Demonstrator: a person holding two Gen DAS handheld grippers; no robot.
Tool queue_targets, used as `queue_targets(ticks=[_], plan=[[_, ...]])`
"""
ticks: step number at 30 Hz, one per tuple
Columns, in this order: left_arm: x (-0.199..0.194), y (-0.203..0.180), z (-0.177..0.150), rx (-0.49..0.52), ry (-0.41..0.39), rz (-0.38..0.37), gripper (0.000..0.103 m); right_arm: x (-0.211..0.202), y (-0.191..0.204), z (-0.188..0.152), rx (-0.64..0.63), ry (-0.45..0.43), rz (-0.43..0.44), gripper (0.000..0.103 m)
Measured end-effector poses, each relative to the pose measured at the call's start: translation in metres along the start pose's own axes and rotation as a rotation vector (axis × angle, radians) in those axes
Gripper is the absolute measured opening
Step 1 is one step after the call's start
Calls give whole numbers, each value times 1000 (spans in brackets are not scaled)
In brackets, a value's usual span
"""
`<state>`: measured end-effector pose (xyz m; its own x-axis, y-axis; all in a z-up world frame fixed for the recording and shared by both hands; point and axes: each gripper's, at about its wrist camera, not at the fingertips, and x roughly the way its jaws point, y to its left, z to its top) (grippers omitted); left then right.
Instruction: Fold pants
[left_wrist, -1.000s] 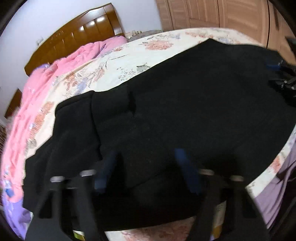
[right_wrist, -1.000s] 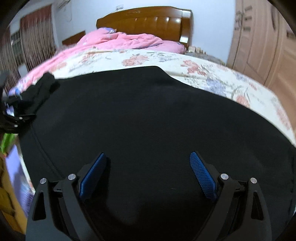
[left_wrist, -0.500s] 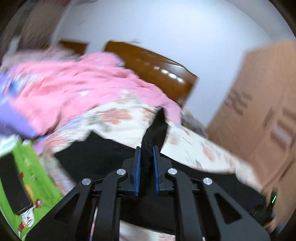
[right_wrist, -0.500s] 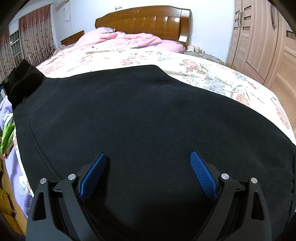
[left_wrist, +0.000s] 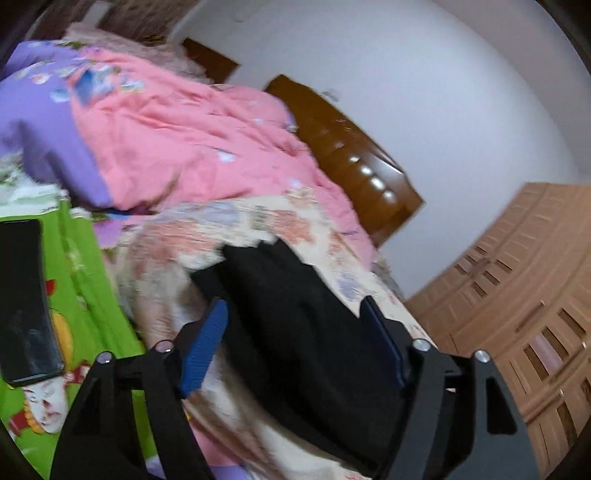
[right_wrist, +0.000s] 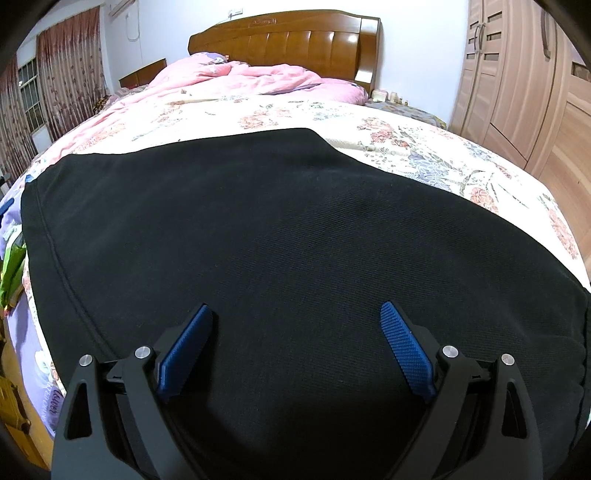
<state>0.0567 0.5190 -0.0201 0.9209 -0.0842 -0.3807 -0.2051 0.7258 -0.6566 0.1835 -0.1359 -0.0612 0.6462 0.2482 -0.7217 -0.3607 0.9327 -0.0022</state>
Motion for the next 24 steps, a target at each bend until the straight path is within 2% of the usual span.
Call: queue_targets(ticks=[2,4,5,6,7,9,10,11,14,17,19,22,24], plan=[[14,-14,-4,30,57,24,69,0,0,0,0,0,-1,90],[29,-18,-9,51,109,97,60,0,0,0,1,0,0,90],[36,-15,-11,40,126,100,59,0,0,0,1,-1,0,90],[41,-11,-14,18,136,95,53,0,0,0,0,0,0,90],[44,-7,-16,-3,132,96,38,0,0,0,0,0,0,90],[44,-3,-18,2,110,122,18,0,0,0,0,0,0,90],[43,-1,-18,-10,105,105,15,0,0,0,0,0,0,90],[40,-3,-19,-3,92,101,15,0,0,0,0,0,1,90],[23,-30,-24,109,48,118,14,0,0,0,1,-2,1,90],[3,-45,-25,138,8,100,14,-1,0,0,2,-2,2,90],[2,-38,-27,122,20,119,14,0,0,0,1,-2,2,90],[24,-2,-33,59,97,188,16,0,-1,0,2,-2,3,90],[33,16,-39,39,119,172,21,0,0,0,2,-2,3,90]])
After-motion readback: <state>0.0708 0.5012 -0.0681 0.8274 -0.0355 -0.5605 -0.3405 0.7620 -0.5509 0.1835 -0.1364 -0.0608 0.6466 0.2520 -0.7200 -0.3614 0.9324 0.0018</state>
